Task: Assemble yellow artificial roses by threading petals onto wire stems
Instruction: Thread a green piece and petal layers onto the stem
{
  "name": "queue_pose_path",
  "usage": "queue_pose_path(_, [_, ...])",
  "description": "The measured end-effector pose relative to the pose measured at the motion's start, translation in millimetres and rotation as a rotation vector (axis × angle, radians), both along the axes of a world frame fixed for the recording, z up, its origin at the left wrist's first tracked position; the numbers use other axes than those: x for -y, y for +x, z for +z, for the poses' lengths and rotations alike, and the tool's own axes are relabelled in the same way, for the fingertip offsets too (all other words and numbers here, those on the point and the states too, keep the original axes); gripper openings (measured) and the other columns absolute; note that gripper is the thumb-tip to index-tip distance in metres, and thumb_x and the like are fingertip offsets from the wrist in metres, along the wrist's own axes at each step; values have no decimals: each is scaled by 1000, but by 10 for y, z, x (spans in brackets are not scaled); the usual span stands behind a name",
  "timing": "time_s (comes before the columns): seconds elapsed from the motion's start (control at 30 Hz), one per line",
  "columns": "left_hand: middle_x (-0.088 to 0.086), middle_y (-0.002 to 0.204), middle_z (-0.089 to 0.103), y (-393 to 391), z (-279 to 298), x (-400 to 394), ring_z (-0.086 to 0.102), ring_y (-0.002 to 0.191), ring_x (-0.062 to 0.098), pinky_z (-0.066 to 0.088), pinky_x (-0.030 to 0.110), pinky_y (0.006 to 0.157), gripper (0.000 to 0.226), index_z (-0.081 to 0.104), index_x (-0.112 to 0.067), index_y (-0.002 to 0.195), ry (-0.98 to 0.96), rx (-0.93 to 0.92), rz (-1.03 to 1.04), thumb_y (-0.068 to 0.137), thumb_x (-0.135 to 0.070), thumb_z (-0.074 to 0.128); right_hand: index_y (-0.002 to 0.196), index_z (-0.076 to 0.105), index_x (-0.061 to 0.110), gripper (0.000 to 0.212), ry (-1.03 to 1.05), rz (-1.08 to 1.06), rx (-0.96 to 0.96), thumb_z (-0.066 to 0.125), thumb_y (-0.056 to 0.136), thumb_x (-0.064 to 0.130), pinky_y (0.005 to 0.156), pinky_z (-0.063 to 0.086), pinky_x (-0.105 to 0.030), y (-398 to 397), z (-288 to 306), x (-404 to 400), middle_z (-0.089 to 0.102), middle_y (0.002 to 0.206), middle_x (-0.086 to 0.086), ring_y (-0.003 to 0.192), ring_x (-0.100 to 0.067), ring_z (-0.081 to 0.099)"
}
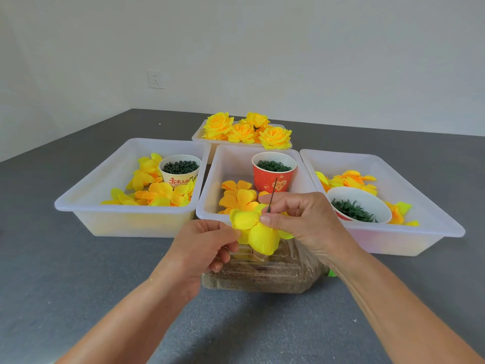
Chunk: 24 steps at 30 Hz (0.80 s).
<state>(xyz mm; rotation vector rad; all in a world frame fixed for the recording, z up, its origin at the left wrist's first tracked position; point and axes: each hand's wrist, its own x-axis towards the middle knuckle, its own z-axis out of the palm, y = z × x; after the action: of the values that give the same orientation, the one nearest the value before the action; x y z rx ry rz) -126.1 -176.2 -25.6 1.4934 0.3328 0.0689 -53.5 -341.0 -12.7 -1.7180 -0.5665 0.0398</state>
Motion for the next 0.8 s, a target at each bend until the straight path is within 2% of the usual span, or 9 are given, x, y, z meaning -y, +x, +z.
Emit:
queue_pose_path(0.1, [-4,61,58,-18,11,10,47,49,8,35,17,43,14,61,-16,67,242,86,164,78,-12,68,72,70,-3,9,-49,18,19,77,68,1,84,49,-16,21,18,15,71,96,-3,97,-5,65])
queue_pose_path(0.2, [-13,84,57,-10,103,31,53,73,3,41,16,60,20,59,-34,82,651,407,329,72,-26,73,76,71,-4,9,-42,17,12,76,71,2,84,49,-15,6,21,22,71,100,-4,99,-6,64])
queue_pose_path(0.27, [-14,89,60,61,182,90,54,75,3,43,15,64,19,64,-36,83,671,511,145,74,-24,74,79,73,0,7,-49,25,12,74,74,3,86,50,-21,-5,27,31,70,103,-5,100,-10,63])
queue_pose_path(0.37, [-11,79,62,179,194,183,52,68,7,40,18,63,8,72,-22,83,643,466,-41,76,-18,75,83,74,11,10,-26,42,-48,71,77,4,86,50,-26,-34,23,65,70,99,-3,95,-10,62])
queue_pose_path(0.43, [-11,72,59,216,177,196,50,65,6,37,18,60,4,72,-19,77,631,486,-28,75,-20,75,80,74,19,18,-3,35,-87,70,77,2,87,48,-26,-53,14,74,70,95,2,95,-9,62])
queue_pose_path(0.5, [-9,78,62,212,186,200,55,69,8,42,23,61,10,72,-21,78,684,521,54,73,-28,77,77,75,24,22,-2,31,-88,71,76,2,88,50,-28,-55,14,66,72,94,4,94,-10,63])
queue_pose_path(0.63, [-1,105,58,178,337,177,57,92,18,48,29,78,39,67,-15,106,874,769,324,69,-17,80,76,74,24,24,-50,48,-83,73,75,0,90,49,-27,-19,65,58,71,93,9,95,-10,63])
queue_pose_path(0.73, [3,106,63,188,379,169,55,98,23,43,32,87,34,66,-9,105,1114,997,260,70,-9,70,78,74,21,21,-77,55,-87,73,75,0,91,48,-27,-4,90,59,70,91,8,95,-11,62])
queue_pose_path(0.8, [-2,90,68,189,346,183,61,88,22,45,38,82,22,69,-12,94,1132,933,175,72,-11,68,84,74,16,18,-88,71,-89,71,76,-1,92,48,-29,0,94,64,71,94,2,96,-12,62])
